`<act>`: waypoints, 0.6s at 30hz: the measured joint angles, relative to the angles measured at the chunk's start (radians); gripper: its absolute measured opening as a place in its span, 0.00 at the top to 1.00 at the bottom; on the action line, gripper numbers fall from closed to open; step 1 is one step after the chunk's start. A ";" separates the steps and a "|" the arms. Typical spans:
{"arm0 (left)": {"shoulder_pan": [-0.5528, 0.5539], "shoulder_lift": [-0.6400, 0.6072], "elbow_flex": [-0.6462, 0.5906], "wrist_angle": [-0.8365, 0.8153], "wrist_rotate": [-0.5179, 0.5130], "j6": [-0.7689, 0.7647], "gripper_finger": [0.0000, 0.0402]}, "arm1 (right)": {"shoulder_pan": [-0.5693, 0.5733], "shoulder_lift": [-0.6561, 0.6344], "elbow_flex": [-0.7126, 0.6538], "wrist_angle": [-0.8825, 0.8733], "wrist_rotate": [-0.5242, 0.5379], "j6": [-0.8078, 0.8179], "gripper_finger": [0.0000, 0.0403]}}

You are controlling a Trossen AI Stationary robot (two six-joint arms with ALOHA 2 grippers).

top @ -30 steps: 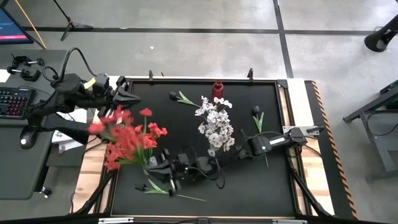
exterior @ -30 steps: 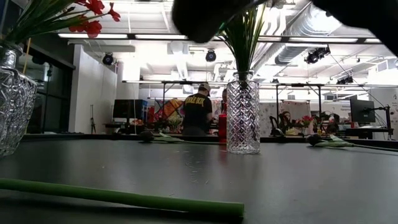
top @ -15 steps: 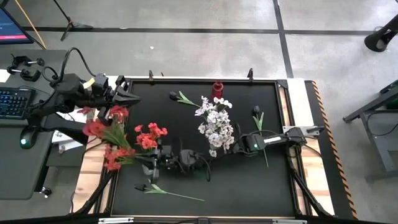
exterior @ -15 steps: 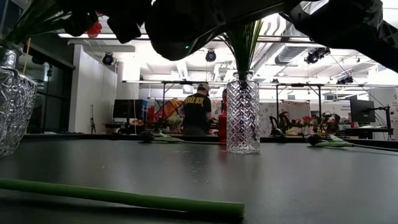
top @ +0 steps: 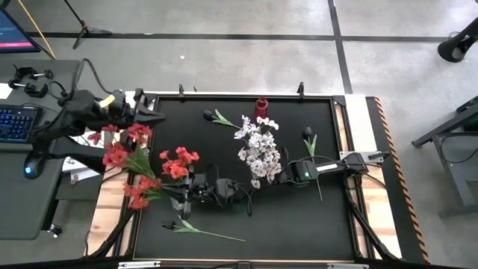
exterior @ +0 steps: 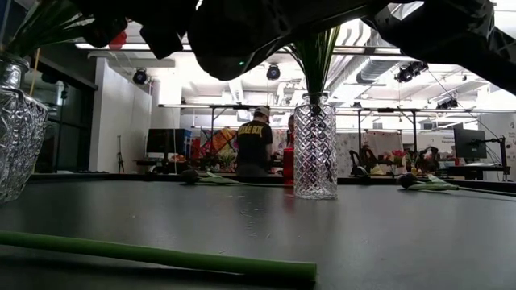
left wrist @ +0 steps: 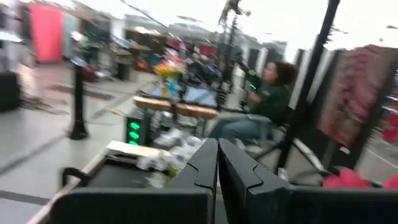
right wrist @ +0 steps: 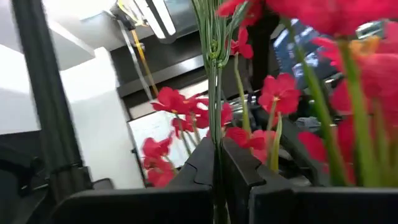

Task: Sort flowers into vase by color
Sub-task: Put the red flowers into the left transparent vase

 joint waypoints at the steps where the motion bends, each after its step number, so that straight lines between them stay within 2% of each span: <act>1: 0.000 -0.012 0.000 0.001 -0.024 0.002 1.00 | 0.000 0.000 0.000 -0.004 0.011 -0.003 1.00; 7: 0.000 -0.074 0.002 -0.004 -0.073 -0.011 1.00 | -0.018 0.000 -0.001 -0.087 0.022 0.059 0.98; 18: 0.000 -0.108 0.001 -0.018 -0.074 -0.035 1.00 | -0.033 0.000 -0.001 -0.116 0.000 0.073 0.81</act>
